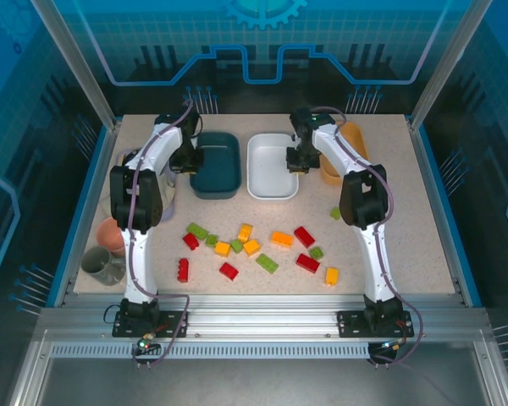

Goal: Sort the legos into containers by color

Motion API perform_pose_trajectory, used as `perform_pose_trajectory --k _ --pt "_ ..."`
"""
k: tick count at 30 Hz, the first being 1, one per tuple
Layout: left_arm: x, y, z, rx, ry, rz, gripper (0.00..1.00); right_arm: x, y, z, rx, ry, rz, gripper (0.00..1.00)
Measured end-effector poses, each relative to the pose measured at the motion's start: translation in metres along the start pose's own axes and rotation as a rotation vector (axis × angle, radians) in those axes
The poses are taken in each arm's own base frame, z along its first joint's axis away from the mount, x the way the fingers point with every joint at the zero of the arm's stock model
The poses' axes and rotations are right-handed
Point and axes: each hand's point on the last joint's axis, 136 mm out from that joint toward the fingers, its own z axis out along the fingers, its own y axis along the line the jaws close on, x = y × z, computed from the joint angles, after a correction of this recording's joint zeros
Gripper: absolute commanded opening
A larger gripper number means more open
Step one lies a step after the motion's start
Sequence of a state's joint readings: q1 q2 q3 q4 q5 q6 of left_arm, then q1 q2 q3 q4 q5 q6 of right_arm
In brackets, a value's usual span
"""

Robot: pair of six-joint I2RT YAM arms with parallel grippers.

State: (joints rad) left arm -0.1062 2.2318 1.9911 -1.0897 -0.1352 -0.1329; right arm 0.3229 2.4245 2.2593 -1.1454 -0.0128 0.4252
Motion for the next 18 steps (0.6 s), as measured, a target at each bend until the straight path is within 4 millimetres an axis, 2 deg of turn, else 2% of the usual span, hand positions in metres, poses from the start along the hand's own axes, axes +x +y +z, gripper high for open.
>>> perform_pose_trajectory --k 6,7,9,10,13,17,18 --pt "-0.003 -0.003 0.003 0.001 -0.019 0.043 0.0 -0.002 0.004 0.005 -0.019 0.021 0.002 0.12" --pt "-0.003 -0.004 0.004 0.001 -0.017 0.046 0.0 -0.003 0.005 0.006 -0.021 0.023 0.006 0.14" --pt "0.0 -0.006 0.006 0.002 -0.013 0.051 0.02 -0.006 0.007 0.008 -0.031 0.021 0.013 0.27" --pt "0.001 -0.007 0.008 0.001 -0.01 0.054 0.06 -0.007 0.008 0.01 -0.037 0.022 0.02 0.32" --pt "0.008 -0.009 0.01 0.0 0.0 0.062 0.31 -0.007 0.009 0.012 -0.042 0.027 0.027 0.49" --pt "0.01 -0.009 0.006 -0.003 -0.006 0.051 0.43 -0.009 0.007 0.002 -0.036 0.007 0.031 0.62" --pt "0.009 -0.009 0.002 -0.001 -0.015 0.046 0.52 -0.01 0.004 -0.005 -0.032 -0.007 0.034 0.63"
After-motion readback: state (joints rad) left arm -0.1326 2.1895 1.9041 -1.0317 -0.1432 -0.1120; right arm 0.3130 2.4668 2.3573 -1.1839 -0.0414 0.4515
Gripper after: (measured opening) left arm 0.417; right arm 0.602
